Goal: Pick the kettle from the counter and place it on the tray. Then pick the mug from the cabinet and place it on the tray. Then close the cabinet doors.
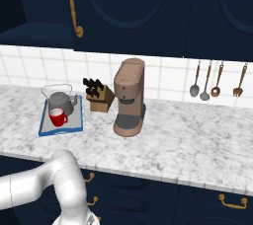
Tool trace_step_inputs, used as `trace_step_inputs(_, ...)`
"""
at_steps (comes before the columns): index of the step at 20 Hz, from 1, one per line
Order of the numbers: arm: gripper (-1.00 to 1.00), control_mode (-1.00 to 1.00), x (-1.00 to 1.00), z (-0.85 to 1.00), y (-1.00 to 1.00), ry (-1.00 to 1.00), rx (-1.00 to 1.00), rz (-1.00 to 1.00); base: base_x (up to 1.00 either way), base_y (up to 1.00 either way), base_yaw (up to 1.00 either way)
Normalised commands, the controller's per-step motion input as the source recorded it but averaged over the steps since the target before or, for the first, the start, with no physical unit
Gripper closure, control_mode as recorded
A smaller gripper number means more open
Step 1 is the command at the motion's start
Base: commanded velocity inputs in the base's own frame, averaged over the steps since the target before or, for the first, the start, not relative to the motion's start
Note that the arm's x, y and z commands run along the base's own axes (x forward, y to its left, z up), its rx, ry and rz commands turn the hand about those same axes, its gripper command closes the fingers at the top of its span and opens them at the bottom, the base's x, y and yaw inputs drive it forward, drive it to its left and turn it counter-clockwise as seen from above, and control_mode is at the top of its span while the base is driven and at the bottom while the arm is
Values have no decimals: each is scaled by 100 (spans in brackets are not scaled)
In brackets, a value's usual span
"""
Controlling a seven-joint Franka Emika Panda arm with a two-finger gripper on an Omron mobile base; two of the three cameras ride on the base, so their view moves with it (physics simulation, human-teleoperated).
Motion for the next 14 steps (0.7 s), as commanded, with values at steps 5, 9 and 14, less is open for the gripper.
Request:
trace_step_inputs(5, -100, -100, -11, 46, -24, -12, 0, 0, 0, 0, 0)
trace_step_inputs(9, -100, -100, 0, 39, -53, -6, 0, 0, 0, 0, 0)
trace_step_inputs(14, -100, -100, 0, 46, -65, -3, 0, 0, 0, 0, 0)
